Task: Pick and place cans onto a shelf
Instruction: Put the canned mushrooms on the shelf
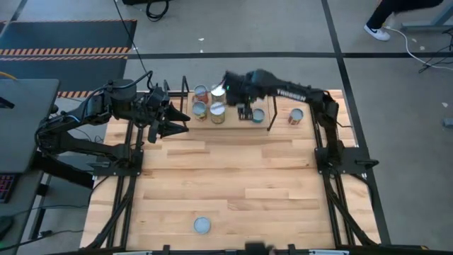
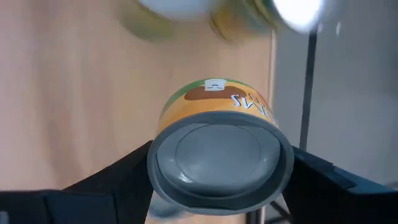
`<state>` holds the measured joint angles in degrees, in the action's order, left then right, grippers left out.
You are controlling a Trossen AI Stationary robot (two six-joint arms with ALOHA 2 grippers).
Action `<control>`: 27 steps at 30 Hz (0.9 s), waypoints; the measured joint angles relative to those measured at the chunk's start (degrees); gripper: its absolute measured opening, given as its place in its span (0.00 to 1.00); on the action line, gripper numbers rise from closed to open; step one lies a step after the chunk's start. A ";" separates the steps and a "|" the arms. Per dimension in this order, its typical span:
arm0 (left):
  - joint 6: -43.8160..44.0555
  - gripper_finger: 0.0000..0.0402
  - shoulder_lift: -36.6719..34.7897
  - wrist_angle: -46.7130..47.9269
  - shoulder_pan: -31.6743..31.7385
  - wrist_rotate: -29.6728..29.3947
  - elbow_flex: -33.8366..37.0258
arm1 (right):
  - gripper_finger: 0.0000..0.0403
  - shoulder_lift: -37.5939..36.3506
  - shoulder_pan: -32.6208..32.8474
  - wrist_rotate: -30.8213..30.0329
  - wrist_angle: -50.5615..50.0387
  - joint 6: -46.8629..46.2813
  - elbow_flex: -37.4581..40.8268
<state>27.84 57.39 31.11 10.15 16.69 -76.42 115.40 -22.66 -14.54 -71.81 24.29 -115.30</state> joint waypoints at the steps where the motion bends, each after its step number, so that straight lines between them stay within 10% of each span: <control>1: 0.02 0.68 0.00 0.00 0.00 0.02 0.00 | 0.73 0.50 -1.92 0.08 -0.76 1.10 0.14; 27: 0.02 0.68 0.00 -0.01 0.00 0.00 0.00 | 0.76 10.95 -16.28 4.35 -4.46 -1.13 0.21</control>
<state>27.86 57.39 31.10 10.15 16.69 -76.42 126.34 -38.94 -10.19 -76.28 23.16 -115.09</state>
